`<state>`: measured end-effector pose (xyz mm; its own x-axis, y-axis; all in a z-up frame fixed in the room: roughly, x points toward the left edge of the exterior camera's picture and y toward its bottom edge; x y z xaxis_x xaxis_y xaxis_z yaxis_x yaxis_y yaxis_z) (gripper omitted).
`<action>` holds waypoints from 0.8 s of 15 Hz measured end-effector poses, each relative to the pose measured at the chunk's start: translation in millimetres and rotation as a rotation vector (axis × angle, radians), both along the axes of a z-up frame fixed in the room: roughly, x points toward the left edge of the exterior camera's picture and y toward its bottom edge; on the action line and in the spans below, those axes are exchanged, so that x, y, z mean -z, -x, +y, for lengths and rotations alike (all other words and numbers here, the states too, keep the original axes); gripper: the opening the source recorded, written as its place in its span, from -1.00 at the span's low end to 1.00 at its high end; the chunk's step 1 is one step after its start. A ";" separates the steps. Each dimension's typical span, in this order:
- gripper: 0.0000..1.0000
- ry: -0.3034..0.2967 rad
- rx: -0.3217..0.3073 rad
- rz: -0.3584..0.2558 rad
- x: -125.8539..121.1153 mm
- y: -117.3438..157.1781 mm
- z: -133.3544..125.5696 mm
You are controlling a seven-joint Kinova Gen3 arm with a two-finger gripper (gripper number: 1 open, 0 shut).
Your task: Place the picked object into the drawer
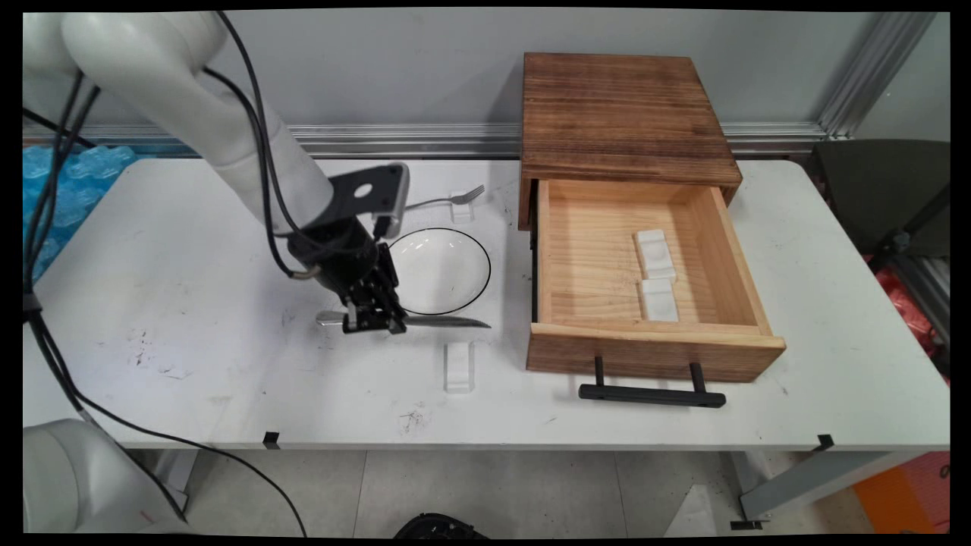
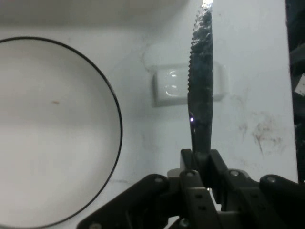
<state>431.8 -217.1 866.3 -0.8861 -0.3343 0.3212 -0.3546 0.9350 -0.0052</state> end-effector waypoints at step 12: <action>-1.00 0.074 0.026 0.015 -90.0 39.0 -58.7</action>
<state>392.8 -275.8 956.3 -0.8892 -0.2858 0.3573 -0.3303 0.9413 -0.0692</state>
